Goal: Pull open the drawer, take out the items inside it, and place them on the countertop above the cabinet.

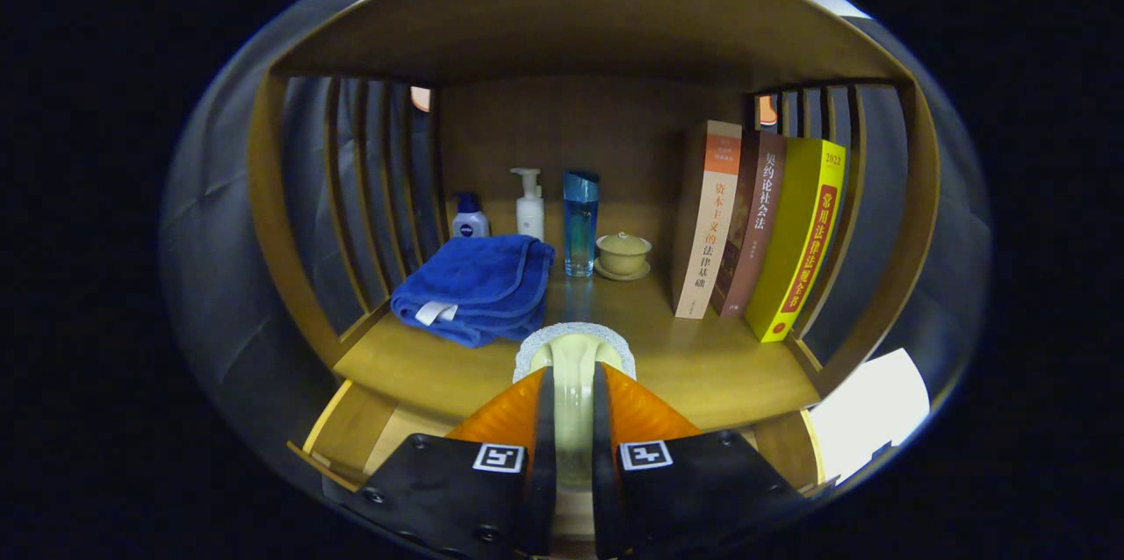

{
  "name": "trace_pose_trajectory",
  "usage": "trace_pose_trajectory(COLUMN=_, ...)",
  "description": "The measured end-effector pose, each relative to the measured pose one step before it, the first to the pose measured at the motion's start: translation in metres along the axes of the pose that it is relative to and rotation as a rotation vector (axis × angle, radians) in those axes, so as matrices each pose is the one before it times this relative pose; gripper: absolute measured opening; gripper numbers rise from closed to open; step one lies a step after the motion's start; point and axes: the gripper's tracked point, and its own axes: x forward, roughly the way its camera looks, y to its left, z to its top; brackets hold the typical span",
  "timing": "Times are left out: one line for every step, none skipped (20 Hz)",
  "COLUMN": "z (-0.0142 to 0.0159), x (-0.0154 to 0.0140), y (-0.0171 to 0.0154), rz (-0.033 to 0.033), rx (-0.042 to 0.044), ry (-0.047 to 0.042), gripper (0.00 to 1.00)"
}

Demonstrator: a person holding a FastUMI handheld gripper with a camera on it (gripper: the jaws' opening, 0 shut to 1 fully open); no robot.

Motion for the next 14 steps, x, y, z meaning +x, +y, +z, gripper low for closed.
trace_pose_trajectory(z=-0.00007, x=0.01031, y=-0.00041, rz=-0.00640, rx=0.01183, ry=0.00503, gripper=0.26)
trace_pose_trajectory(z=-0.00084, x=0.01181, y=-0.00136, rz=-0.00931, rx=0.01146, ry=-0.00017, gripper=0.26)
trace_pose_trajectory(z=-0.00018, x=0.01068, y=-0.00225, rz=-0.01403, rx=0.00937, ry=-0.00465, gripper=0.26)
trace_pose_trajectory(z=0.00038, x=0.00930, y=-0.00259, rz=-0.01096, rx=0.00531, ry=-0.00333, gripper=0.26)
trace_pose_trajectory(z=-0.00203, x=0.00976, y=-0.00070, rz=-0.00890, rx=0.00376, ry=0.00102, gripper=0.26)
trace_pose_trajectory(z=-0.00362, x=0.00800, y=-0.00013, rz=-0.00651, rx=0.00217, ry=0.00797, gripper=0.26)
trace_pose_trajectory(z=-0.00391, x=0.00589, y=0.00051, rz=0.00132, rx=0.00412, ry=0.01473, gripper=0.26)
trace_pose_trajectory(z=-0.00291, x=0.00498, y=0.00225, rz=0.00329, rx=0.00388, ry=0.00728, gripper=0.26)
trace_pose_trajectory(z=0.00447, x=0.00699, y=-0.00010, rz=-0.00356, rx=-0.00461, ry=-0.01610, gripper=0.26)
trace_pose_trajectory(z=-0.00057, x=0.00490, y=-0.00075, rz=-0.00440, rx=-0.01033, ry=-0.00152, gripper=0.26)
trace_pose_trajectory(z=-0.00117, x=0.00610, y=-0.00297, rz=-0.00655, rx=-0.00577, ry=0.00937, gripper=0.27)
trace_pose_trajectory(z=-0.00337, x=0.00357, y=0.00022, rz=-0.00321, rx=0.00374, ry=0.01249, gripper=0.28)
trace_pose_trajectory(z=-0.00391, x=0.00379, y=0.00133, rz=0.00201, rx=0.00107, ry=0.01426, gripper=0.30)
trace_pose_trajectory(z=-0.00209, x=0.00250, y=0.00003, rz=-0.00044, rx=-0.00093, ry=0.01076, gripper=0.29)
